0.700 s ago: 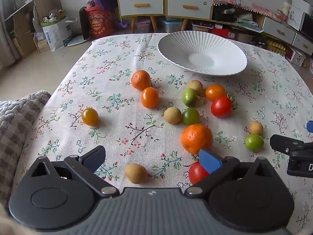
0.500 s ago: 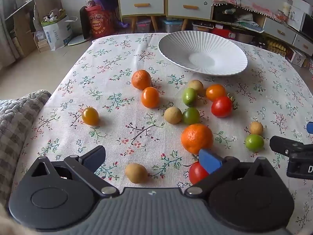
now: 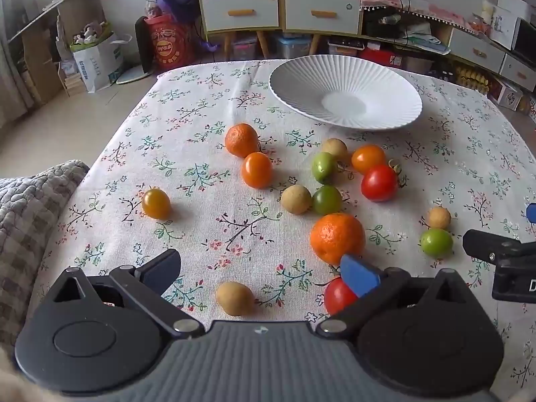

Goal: Organize fruits

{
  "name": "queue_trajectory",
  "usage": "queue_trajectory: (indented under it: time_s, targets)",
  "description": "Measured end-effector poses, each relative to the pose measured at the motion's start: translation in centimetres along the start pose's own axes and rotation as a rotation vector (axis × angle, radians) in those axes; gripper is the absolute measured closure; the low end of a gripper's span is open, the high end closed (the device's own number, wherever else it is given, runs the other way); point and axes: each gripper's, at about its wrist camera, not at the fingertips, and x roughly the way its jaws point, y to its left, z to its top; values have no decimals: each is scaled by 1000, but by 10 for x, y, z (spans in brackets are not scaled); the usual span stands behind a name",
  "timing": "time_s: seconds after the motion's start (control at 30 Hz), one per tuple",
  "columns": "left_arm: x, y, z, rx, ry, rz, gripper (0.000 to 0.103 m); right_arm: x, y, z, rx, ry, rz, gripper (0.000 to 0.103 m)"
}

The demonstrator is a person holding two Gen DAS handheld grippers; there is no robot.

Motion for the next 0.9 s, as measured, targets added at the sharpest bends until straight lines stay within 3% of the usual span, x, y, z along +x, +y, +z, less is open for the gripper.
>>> queue_trajectory:
  time_s: [0.9]
  targets:
    - [1,-2,-1,8,-5,0,4,1,0,-1,-2,2,-6,1]
